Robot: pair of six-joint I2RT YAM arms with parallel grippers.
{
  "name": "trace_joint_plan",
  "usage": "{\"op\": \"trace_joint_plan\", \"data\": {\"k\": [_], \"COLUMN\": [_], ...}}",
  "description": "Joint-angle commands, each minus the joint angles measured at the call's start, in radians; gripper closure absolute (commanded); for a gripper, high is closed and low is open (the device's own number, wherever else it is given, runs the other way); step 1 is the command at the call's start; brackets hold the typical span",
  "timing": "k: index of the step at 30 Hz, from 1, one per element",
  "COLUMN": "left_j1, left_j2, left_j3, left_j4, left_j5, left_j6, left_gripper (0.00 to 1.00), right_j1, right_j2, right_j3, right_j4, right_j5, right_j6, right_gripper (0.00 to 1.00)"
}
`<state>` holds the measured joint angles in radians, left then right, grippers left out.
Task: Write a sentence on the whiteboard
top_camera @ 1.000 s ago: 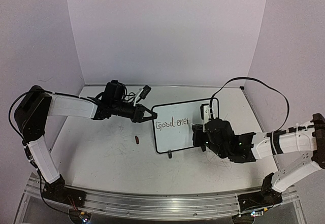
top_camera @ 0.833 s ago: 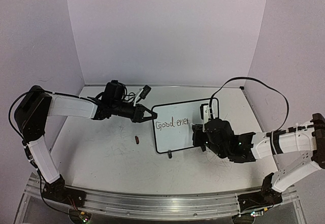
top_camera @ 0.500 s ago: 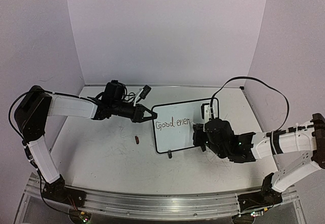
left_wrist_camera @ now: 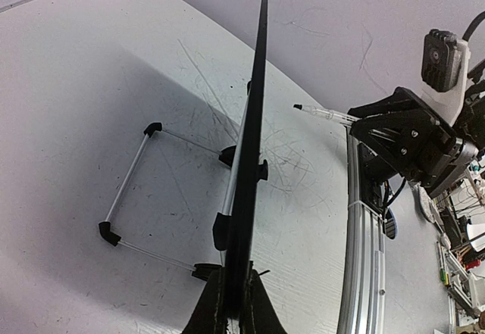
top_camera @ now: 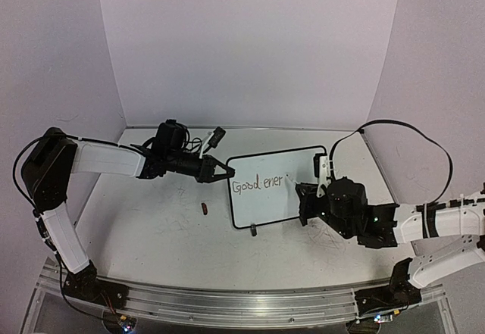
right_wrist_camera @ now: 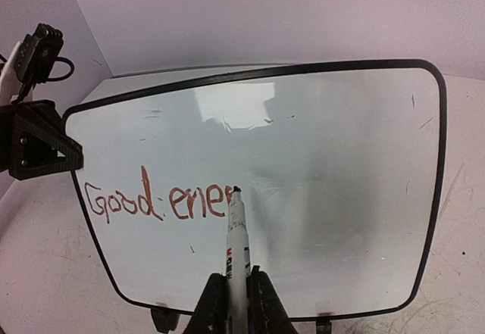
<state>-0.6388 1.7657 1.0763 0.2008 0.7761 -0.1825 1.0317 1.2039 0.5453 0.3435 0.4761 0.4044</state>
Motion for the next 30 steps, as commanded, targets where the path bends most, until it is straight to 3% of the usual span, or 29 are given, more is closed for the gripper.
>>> {"op": "trace_joint_plan", "data": {"k": [1,30], "left_j1": [-0.007,-0.007], "left_j2": [-0.029,-0.026], "left_j3": [-0.011,-0.008], "left_j4": [-0.050,-0.052], "left_j5": [-0.056,-0.055], "left_j6": [0.026,0.026], "left_gripper": [1.00,1.00], "right_j1": [-0.004,-0.016], "right_j2": [0.019,0.089], "right_j3": [0.011,0.070], "right_j4": [0.003,-0.044], "right_j5": [-0.014,0.005], "right_j6": [-0.006,-0.021], "right_gripper": [1.00,1.00]}}
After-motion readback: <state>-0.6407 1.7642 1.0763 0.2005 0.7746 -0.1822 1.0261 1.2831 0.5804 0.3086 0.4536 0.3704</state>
